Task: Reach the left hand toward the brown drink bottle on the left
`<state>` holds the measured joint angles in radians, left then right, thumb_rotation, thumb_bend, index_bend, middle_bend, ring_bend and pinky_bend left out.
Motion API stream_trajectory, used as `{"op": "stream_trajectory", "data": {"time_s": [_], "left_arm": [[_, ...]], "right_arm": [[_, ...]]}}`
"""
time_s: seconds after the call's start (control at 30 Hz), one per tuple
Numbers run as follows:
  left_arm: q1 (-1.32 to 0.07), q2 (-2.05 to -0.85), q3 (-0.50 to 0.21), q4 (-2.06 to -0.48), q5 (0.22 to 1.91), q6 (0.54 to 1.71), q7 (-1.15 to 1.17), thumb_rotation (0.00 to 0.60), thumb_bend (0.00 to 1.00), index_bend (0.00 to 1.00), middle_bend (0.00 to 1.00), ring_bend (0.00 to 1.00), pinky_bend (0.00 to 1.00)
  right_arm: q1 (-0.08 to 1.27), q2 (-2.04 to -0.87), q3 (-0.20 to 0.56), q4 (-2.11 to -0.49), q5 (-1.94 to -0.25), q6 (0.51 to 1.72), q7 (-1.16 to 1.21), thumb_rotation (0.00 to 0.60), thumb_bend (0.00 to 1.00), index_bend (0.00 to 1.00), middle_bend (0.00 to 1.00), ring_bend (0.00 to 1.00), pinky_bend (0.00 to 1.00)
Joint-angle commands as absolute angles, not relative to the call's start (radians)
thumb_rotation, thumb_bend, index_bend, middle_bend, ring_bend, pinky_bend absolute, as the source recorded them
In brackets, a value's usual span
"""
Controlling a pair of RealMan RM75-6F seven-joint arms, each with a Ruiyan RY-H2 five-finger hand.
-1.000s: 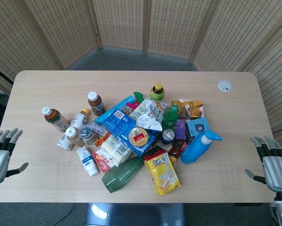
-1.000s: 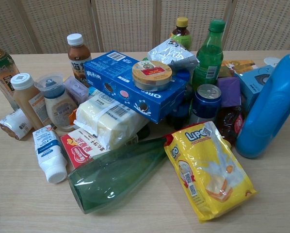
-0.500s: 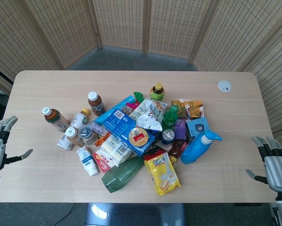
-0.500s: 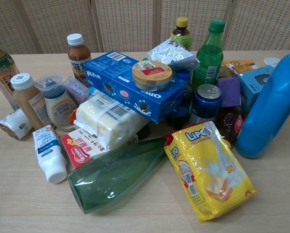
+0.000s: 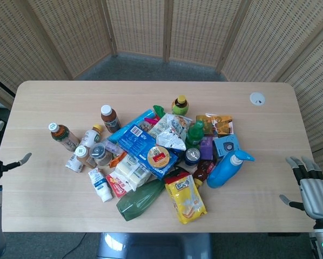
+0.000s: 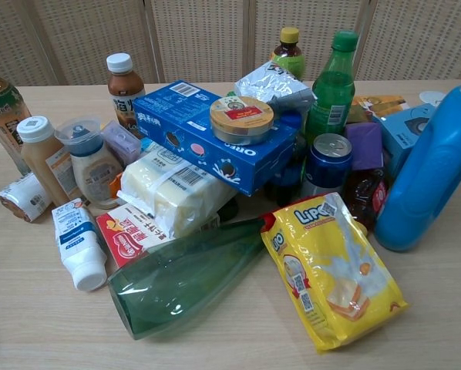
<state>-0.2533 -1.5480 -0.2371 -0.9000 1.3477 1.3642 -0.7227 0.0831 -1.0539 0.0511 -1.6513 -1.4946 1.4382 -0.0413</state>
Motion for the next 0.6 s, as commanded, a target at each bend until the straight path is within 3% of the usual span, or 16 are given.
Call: {"op": "stream_trajectory", "data": {"time_s": [0.03, 0.37, 0.6], "left_arm": [[-0.288, -1.580, -0.260, -0.896, 1.315, 1.315, -0.719, 0.600, 0.00, 0.00, 0.00, 0.00, 0.00], [-0.335, -1.605, -0.278, -0.971, 1.264, 1.230, -0.602, 0.600, 0.00, 0.00, 0.00, 0.00, 0.00], [-0.370, -1.660, -0.303, -0.908, 1.215, 1.158, -0.608, 0.600, 0.00, 0.00, 0.00, 0.00, 0.00]], "right_arm": [[0.082, -1.053, 0.052, -1.652, -1.494, 1.440, -0.040, 0.600, 0.00, 0.00, 0.00, 0.00, 0.00], [0.078, -1.044, 0.053, -1.655, -1.496, 1.450, -0.021, 0.599, 0.00, 0.00, 0.00, 0.00, 0.00], [0.077, -1.038, 0.055, -1.656, -1.494, 1.451, -0.006, 0.600, 0.00, 0.00, 0.00, 0.00, 0.00]]}}
